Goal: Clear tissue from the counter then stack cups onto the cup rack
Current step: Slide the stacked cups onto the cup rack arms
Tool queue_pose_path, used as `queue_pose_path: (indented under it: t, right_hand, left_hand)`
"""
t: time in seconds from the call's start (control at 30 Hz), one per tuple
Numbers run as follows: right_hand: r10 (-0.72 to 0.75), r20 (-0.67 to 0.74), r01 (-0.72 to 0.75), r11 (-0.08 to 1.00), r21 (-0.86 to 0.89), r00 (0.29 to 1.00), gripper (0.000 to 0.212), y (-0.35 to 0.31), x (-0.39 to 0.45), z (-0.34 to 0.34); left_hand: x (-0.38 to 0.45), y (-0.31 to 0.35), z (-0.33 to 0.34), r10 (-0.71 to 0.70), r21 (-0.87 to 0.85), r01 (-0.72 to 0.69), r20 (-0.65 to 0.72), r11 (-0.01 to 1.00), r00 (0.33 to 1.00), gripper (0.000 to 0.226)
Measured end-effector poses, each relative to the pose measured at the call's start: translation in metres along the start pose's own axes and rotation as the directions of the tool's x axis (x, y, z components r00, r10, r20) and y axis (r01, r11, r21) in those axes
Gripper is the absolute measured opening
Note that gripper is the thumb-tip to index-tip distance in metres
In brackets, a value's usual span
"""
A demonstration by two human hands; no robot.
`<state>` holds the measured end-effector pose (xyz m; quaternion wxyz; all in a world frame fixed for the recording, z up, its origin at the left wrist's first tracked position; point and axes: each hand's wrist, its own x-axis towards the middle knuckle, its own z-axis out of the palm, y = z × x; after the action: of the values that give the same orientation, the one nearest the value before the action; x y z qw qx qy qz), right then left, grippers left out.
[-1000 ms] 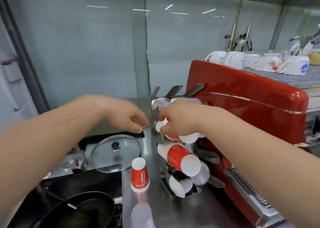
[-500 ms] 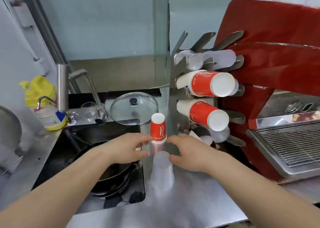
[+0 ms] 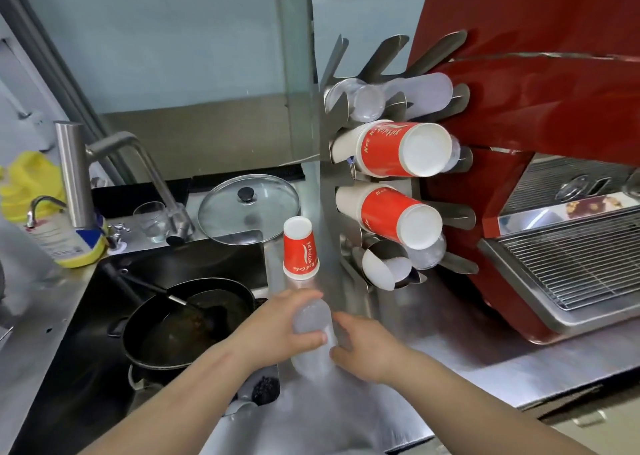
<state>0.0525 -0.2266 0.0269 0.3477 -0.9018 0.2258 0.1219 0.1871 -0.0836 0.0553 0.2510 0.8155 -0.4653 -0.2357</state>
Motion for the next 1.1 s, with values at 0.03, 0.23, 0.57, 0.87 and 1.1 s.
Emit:
queue_pose_path:
  t: [0.03,0.23,0.57,0.87,1.1]
  right_hand:
    - [0.020,0.007,-0.020,1.000,0.008,1.000,0.041,0.000,0.000,0.002]
    - [0.078,0.068,-0.088,0.984,0.154,0.995,0.055,0.007,0.003,0.026]
    - [0.192,0.057,-0.194,0.844,0.500,0.980,0.052,0.001,0.007,0.040]
    - [0.093,-0.155,-0.015,0.898,0.440,0.984,0.048,-0.051,0.006,-0.030]
    - [-0.006,-0.326,0.120,0.935,0.332,0.945,0.065,-0.117,0.003,-0.106]
  left_hand:
    - [0.001,0.000,0.000,0.002,0.005,-0.002,-0.009,1.000,1.000,0.070]
    - [-0.014,-0.008,-0.007,-0.057,-0.148,0.051,-0.037,0.988,0.998,0.049]
    - [-0.038,-0.017,-0.020,-0.111,-0.240,0.091,-0.070,0.966,0.991,0.052]
    - [-0.029,0.012,-0.079,0.015,-0.221,-0.088,-0.313,0.971,0.950,0.057]
    - [-0.014,0.064,-0.147,0.157,-0.064,-0.210,-0.463,0.976,0.872,0.062]
